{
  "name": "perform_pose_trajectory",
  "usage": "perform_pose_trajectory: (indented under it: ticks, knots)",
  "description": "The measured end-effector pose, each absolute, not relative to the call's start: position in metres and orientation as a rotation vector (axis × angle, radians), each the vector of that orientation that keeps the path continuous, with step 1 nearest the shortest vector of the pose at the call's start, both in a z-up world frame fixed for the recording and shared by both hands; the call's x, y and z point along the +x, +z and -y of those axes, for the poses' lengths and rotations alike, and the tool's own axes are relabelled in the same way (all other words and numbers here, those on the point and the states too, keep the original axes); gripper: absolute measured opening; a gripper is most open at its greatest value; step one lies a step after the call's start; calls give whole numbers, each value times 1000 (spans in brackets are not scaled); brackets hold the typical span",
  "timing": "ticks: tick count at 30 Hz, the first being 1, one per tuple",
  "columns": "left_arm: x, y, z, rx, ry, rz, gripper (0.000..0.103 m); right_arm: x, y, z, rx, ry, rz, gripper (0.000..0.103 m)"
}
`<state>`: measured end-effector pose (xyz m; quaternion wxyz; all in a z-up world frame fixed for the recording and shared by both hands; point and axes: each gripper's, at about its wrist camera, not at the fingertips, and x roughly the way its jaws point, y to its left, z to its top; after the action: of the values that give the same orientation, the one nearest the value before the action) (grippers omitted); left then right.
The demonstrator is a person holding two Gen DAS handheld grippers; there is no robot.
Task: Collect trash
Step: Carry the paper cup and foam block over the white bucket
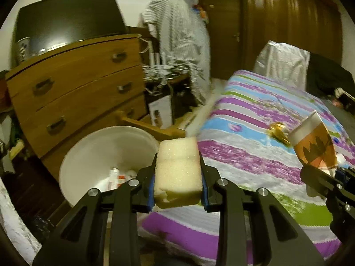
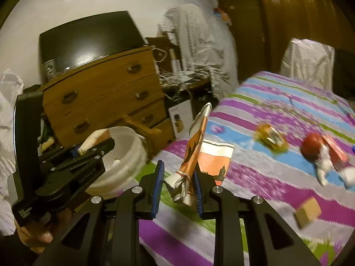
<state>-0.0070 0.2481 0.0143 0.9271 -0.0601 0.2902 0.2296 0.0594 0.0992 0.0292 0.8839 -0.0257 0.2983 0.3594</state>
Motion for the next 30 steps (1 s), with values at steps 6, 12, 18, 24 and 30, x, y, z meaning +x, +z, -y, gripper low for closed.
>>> perform_pose_trajectory:
  ticks: [6,12,18,24,30]
  knots:
    - [-18,21,-291,-138,552,-581,29,64,41,-169,-106,840,-633,26]
    - [-27,20,-333,-132,628,-597,29,69,49,-242,-151,931,-654,26]
    - [-36,14,-369,-148,680,-622,29,77,48,-297,-185,995,-699,26]
    - [-36,6,-387,-152,693,-645,29,81,37,-335,-228,1031,-743,26]
    - [-34,-2,-397,-154,686,-666,29,87,28,-351,-252,1041,-766,26]
